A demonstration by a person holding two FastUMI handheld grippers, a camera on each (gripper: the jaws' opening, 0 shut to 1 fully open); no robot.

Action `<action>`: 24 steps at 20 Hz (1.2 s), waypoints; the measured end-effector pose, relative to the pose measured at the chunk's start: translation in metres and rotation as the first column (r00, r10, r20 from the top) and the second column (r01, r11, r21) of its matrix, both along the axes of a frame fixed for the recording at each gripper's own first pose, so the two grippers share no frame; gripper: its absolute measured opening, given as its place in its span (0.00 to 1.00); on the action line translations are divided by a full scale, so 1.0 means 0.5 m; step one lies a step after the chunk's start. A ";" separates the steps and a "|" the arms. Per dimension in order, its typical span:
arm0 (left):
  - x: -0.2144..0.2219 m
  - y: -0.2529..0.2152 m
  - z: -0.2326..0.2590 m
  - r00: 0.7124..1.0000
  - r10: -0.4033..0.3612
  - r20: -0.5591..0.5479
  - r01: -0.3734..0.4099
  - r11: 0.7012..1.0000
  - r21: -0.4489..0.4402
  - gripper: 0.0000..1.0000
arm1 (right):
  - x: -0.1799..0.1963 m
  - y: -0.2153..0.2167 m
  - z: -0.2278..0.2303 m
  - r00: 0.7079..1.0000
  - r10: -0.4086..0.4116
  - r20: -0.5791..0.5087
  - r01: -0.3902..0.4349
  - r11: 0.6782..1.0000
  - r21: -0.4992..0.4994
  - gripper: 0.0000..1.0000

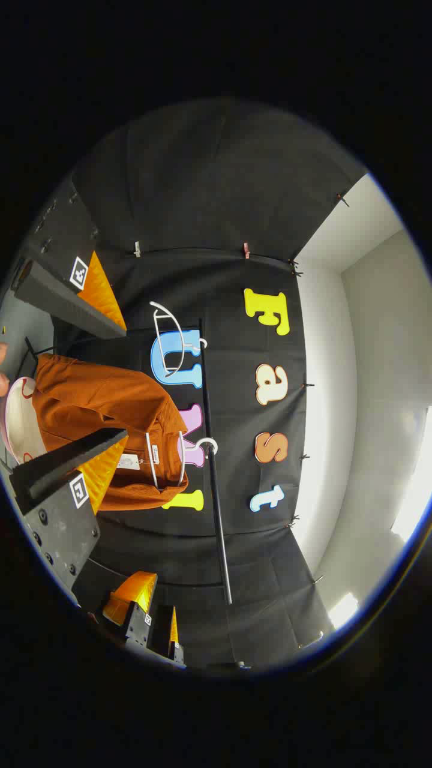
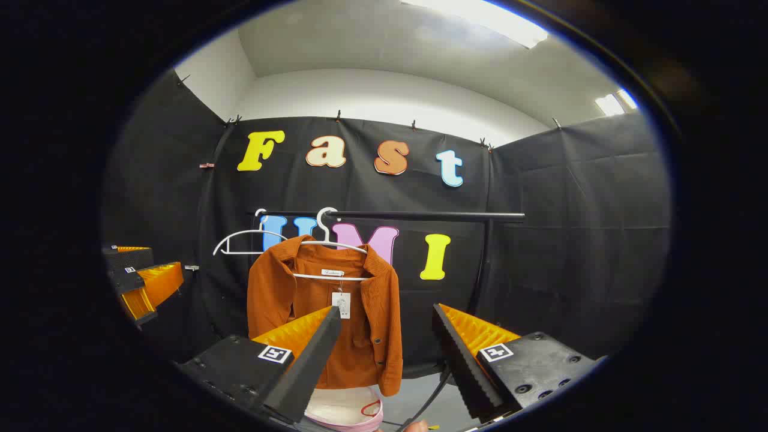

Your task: Grasp the clothes on the hanger with both hands and then place them into the laundry hamper below.

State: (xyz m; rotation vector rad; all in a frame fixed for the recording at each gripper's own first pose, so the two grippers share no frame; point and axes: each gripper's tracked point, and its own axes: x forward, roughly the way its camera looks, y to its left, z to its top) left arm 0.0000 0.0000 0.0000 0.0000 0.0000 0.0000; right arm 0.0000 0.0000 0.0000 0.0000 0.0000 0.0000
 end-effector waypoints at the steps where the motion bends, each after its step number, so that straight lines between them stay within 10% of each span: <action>1: 0.000 0.001 -0.001 1.000 0.002 0.000 -0.002 1.000 0.001 0.95 | 0.002 0.002 -0.001 1.000 0.001 0.000 -0.001 1.000 0.000 0.97; 24: 0.053 -0.020 -0.012 1.000 -0.017 -0.003 0.016 1.000 -0.015 0.95 | 0.048 0.012 -0.010 1.000 0.020 -0.003 -0.020 1.000 -0.002 0.98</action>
